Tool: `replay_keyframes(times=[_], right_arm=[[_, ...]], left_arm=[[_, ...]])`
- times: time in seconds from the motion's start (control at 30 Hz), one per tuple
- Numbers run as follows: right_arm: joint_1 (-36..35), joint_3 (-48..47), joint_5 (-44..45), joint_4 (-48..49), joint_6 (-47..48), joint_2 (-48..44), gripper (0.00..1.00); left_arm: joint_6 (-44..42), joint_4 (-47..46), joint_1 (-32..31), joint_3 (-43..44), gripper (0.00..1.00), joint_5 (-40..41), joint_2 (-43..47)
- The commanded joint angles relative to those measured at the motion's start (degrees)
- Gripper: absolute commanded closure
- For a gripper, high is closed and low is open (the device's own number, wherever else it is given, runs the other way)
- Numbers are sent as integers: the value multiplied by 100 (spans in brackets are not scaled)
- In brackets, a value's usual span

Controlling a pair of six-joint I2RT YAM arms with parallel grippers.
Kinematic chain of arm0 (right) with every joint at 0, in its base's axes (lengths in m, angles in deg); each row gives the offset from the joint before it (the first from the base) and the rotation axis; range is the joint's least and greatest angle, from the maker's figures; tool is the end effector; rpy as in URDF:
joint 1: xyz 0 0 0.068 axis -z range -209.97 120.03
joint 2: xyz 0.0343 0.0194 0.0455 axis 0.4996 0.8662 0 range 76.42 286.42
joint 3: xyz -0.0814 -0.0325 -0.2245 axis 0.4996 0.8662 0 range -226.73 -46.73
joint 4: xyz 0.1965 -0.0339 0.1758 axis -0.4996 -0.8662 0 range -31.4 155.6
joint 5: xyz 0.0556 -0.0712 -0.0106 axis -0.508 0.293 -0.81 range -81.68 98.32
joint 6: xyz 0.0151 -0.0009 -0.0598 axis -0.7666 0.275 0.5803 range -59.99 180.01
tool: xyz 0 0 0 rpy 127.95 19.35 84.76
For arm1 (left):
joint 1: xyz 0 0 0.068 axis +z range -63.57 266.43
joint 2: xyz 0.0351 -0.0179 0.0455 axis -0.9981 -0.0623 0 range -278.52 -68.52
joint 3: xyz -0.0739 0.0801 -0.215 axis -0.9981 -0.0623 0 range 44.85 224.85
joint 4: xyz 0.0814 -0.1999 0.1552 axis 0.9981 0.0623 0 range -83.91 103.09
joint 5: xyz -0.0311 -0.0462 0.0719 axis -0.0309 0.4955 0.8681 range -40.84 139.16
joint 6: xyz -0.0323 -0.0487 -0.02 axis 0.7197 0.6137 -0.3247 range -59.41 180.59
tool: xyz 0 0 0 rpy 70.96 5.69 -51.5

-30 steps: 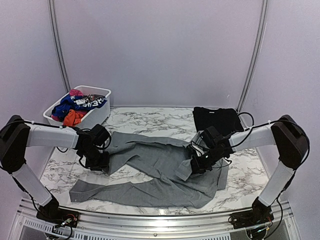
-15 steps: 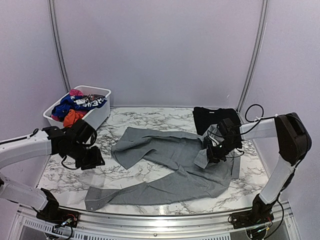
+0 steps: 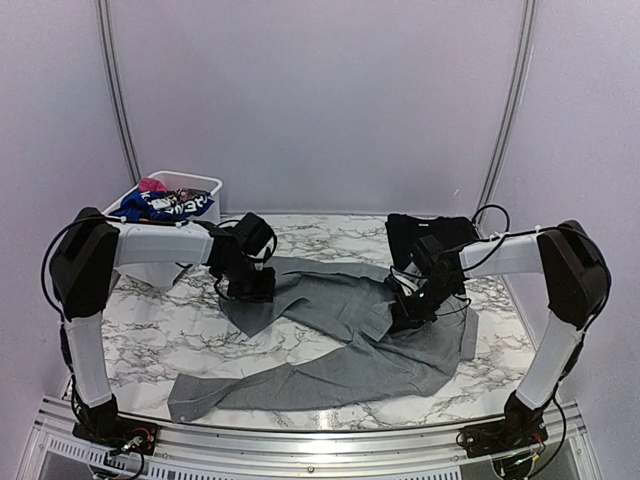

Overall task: Fold and stack the mixed laundry pile
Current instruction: Flatten out the crumpled shirt at the center of the board.

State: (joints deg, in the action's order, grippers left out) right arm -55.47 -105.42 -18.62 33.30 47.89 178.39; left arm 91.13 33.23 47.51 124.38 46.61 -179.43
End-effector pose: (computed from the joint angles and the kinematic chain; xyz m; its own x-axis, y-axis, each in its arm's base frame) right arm 0.2794 0.1567 0.1001 -0.9566 -0.2489 -0.1514 -0.2913 0.8267 0.4814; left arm 0.3176 -0.2591 0.1477 -0.8996 0.0738 -0.4305 0.2189 0.9291 -0.2981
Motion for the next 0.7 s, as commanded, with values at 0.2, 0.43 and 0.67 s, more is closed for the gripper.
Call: replay_keyframes(times=[0.2, 0.43, 0.67], right_arm=[[527, 173, 353, -234, 85, -131, 100], [835, 254, 342, -113, 307, 40, 100], [136, -292, 57, -531, 864, 286, 100]], left_arm=[[283, 547, -105, -1976, 84, 299, 832], [1198, 686, -112, -3914, 85, -69, 2598], [1129, 859, -265, -3720, 81, 376, 4036]])
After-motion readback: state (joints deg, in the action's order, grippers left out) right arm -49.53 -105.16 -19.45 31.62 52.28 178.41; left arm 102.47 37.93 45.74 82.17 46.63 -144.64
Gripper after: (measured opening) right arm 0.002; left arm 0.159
